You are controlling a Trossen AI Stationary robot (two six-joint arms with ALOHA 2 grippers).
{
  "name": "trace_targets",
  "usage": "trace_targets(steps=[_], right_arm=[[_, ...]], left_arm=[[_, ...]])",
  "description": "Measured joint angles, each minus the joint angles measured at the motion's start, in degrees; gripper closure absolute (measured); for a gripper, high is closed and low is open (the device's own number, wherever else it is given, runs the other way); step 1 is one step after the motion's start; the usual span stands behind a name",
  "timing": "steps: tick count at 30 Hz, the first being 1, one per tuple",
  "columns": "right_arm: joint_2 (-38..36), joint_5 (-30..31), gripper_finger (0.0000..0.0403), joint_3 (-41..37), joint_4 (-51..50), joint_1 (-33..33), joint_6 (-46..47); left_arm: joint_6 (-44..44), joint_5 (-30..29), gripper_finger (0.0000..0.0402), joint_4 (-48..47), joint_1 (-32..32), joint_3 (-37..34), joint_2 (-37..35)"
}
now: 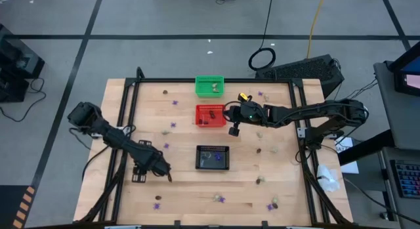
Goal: Sort Halloween decoration
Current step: Put the white skull toy into the green basket
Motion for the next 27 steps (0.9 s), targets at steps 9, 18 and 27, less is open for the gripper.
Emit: trace_targets(steps=[9,18,27], right_arm=[[0.00,0.00,0.0403,0.00,0.00,0.00,0.00],[0.00,0.00,0.0403,0.00,0.00,0.00,0.03],[0.00,0.00,0.0403,0.00,0.00,0.00,0.02]], left_arm=[[-4.49,3.22,0.0213,4.82,-1.11,-8.17,0.00],[-4.51,5.45,0.0213,7.07,-1.17,-8.93,0.00],[-10.28,5.78,0.0213,4.00,-1.17,-8.93,0.00]])
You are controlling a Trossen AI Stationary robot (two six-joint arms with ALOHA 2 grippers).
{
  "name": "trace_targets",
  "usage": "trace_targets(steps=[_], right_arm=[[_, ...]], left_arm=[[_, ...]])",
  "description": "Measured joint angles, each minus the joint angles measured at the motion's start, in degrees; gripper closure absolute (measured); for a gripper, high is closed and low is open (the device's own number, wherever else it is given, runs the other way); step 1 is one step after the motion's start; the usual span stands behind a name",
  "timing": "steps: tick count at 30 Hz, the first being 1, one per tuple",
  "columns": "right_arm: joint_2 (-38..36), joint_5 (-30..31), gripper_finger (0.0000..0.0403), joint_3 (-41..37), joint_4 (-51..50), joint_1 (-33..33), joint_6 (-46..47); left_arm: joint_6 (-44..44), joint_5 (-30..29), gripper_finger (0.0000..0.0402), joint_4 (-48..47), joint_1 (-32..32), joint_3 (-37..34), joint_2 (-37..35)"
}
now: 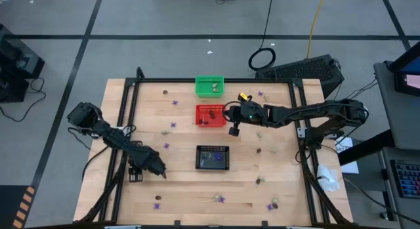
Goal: Sort Halloween decoration
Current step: Put the white skull toy into the green basket
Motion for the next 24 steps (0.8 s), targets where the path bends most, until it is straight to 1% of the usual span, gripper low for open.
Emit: trace_targets(steps=[4,6,10,14,24], right_arm=[[0.00,-0.02,0.0403,0.00,0.02,0.00,0.00],[0.00,-0.02,0.0403,0.00,0.00,0.02,0.00],[0.00,-0.02,0.0403,0.00,0.02,0.02,0.00],[0.00,-0.02,0.0403,0.00,0.02,0.02,-0.02],[0.00,-0.04,0.0403,0.00,0.02,0.01,0.00]], left_arm=[[-1.78,0.27,0.0213,0.03,0.07,-0.03,0.00],[-3.41,1.62,0.0213,0.31,0.36,-0.58,0.00],[-7.77,4.66,0.0213,0.78,0.66,-3.64,0.00],[-11.55,5.26,0.0213,1.58,0.76,-5.50,-0.04],[-12.20,6.59,0.0213,7.59,0.61,-5.83,-0.02]])
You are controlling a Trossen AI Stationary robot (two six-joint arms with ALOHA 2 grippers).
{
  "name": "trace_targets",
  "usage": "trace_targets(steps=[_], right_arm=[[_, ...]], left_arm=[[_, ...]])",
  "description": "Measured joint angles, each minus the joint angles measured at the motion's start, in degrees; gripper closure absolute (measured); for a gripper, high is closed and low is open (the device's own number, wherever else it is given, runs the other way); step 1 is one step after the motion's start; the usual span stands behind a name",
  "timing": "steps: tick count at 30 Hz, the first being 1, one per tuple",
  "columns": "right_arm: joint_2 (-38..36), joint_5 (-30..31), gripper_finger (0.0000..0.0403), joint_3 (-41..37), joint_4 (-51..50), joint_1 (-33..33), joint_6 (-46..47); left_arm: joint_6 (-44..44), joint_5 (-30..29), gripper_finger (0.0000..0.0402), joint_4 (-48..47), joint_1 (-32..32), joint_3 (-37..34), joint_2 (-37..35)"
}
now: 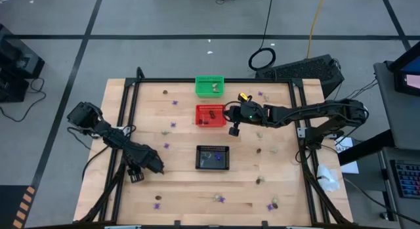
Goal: Sort Halloween decoration
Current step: Put the white skull toy into the green basket
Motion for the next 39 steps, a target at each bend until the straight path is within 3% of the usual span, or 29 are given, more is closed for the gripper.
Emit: trace_targets(steps=[6,16,20,24,29,34,39], right_arm=[[0.00,0.01,0.0403,0.00,0.00,-0.01,0.00],[0.00,0.01,0.0403,0.00,0.00,0.01,0.00],[0.00,0.02,0.0403,0.00,0.00,-0.01,0.00],[0.00,-0.02,0.0403,0.00,0.00,0.01,0.00],[0.00,-0.05,0.0403,0.00,-0.02,0.01,-0.02],[0.00,-0.07,0.0403,0.00,-0.04,0.01,-0.02],[0.00,-0.09,0.0403,0.00,-0.04,0.01,-0.02]], left_arm=[[0.69,-1.36,0.0220,0.81,0.00,1.27,0.02],[10.31,-8.85,0.0317,4.13,-0.10,7.10,0.02],[12.78,-11.29,0.0328,4.20,-0.05,11.05,0.04],[12.95,-11.12,0.0305,-2.16,-0.86,13.32,0.04],[12.05,-10.71,0.0246,-8.98,-2.50,11.10,0.04],[10.52,-9.84,0.0198,-8.09,-2.72,7.95,0.06],[10.46,-6.87,0.0185,-8.12,-2.75,6.52,0.07]])
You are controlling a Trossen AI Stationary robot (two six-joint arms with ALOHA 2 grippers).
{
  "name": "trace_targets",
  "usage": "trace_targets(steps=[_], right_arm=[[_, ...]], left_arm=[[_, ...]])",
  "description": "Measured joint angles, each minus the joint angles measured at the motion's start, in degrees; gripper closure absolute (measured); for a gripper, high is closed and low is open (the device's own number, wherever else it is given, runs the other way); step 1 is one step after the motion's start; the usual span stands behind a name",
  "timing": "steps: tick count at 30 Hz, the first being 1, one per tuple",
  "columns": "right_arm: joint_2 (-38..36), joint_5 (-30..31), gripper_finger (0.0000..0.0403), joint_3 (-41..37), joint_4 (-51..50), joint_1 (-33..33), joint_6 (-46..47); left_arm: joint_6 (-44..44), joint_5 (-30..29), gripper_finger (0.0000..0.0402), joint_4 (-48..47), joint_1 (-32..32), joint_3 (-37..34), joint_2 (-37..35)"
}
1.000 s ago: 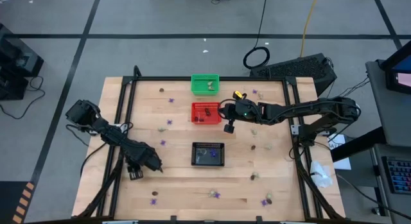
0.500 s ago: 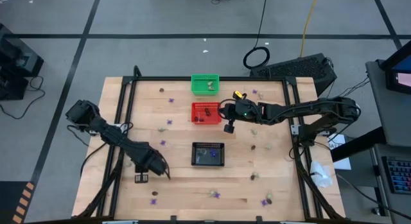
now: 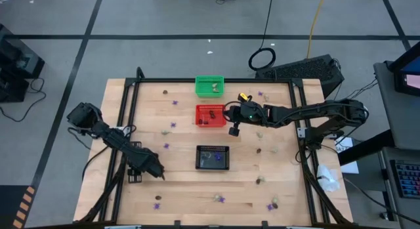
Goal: Sort Halloween decoration
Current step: Put the white skull toy into the green basket
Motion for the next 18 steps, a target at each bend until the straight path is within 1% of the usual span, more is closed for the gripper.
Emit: trace_targets(steps=[5,11,14,18], right_arm=[[0.00,0.00,0.0403,0.00,0.02,0.00,0.00],[0.00,0.00,0.0403,0.00,0.00,0.00,0.00],[0.00,0.00,0.0403,0.00,-0.02,0.00,0.00],[0.00,0.00,0.0403,0.00,-0.09,-0.01,0.00]], left_arm=[[-0.02,0.52,0.0185,0.08,0.00,-0.05,0.08],[0.03,0.58,0.0185,2.90,0.00,-0.05,1.63],[0.02,0.64,0.0185,2.51,0.00,-0.05,2.34],[-0.01,3.08,0.0185,2.36,0.00,-1.29,2.75]])
